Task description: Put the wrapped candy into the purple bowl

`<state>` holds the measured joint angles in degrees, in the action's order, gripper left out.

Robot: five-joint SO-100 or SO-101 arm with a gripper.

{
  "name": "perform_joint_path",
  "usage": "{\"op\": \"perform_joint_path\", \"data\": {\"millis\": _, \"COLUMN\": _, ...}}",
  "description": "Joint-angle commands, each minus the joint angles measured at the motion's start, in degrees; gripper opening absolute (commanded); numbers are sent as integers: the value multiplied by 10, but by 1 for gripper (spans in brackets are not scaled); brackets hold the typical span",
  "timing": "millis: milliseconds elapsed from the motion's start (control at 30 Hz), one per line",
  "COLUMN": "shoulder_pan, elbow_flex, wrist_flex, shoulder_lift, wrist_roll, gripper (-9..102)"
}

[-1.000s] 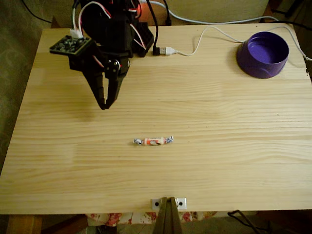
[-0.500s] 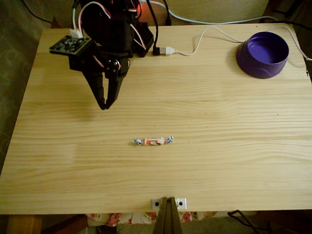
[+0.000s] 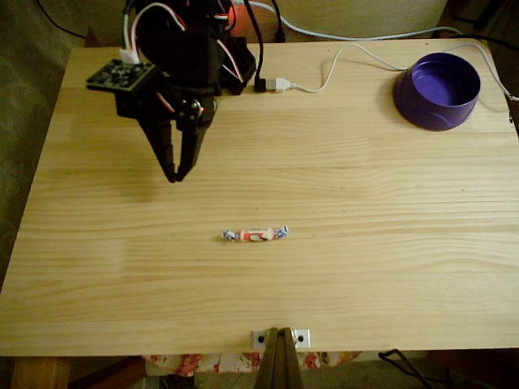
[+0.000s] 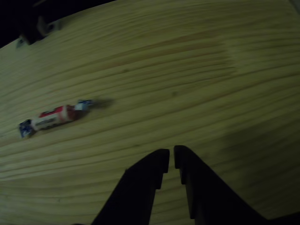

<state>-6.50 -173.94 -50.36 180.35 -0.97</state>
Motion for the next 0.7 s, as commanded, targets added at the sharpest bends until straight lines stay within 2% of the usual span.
{"op": "perform_joint_path", "data": {"millis": 0, "shoulder_pan": -23, "elbow_flex": 9, "wrist_flex": 10, "shoulder_lift": 2, "wrist_roll": -32, "gripper": 0}}
{"op": "perform_joint_path", "data": {"millis": 167, "shoulder_pan": -40, "elbow_flex": 48, "wrist_flex": 38, "shoulder_lift": -46, "wrist_roll": -145, "gripper": 0}}
{"op": "perform_joint_path", "data": {"millis": 267, "shoulder_pan": -27, "elbow_flex": 98, "wrist_flex": 38, "shoulder_lift": -109, "wrist_roll": -308, "gripper": 0}}
{"op": "perform_joint_path", "data": {"millis": 667, "shoulder_pan": -22, "elbow_flex": 362, "wrist_flex": 25, "shoulder_lift": -439, "wrist_roll": -400, "gripper": 0}}
